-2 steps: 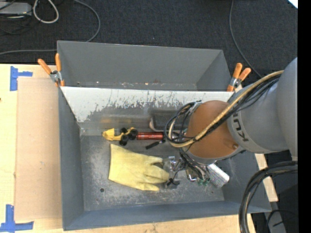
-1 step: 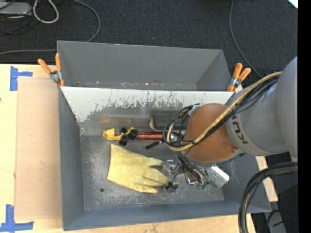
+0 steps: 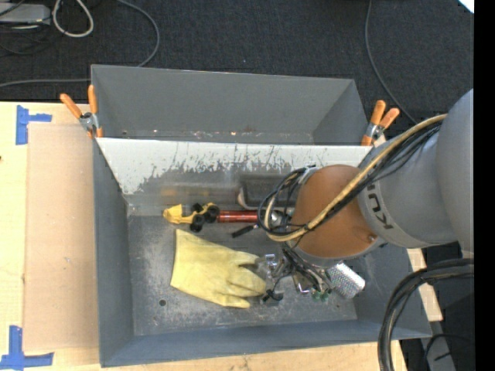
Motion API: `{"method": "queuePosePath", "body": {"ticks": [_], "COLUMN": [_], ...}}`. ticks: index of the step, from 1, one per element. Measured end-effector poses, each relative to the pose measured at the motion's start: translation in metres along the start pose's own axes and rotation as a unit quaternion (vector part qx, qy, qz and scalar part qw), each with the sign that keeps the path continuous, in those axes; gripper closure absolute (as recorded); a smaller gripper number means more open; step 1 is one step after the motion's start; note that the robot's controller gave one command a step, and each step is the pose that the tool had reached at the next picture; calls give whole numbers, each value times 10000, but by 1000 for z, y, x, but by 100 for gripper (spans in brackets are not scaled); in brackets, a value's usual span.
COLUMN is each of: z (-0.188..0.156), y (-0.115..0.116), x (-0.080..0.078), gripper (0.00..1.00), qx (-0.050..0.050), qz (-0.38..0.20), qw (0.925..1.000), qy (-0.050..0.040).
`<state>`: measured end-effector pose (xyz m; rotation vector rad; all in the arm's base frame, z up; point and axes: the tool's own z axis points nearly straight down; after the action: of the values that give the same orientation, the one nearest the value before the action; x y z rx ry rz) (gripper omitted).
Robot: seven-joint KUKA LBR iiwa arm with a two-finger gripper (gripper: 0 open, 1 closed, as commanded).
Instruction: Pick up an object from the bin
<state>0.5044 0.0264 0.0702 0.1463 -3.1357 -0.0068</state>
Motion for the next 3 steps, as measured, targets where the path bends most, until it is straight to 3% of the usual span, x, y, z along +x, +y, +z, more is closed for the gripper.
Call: {"method": "queuePosePath", "body": {"ticks": [1, 2, 3], "z": [-2, -3, -77], "y": [28, 24, 19], "x": [12, 13, 32], "gripper": [100, 100, 100], "qx": [-14, -7, -10], "qz": [72, 63, -1219], "qw": [10000, 10000, 9925], "qy": [28, 24, 14]}}
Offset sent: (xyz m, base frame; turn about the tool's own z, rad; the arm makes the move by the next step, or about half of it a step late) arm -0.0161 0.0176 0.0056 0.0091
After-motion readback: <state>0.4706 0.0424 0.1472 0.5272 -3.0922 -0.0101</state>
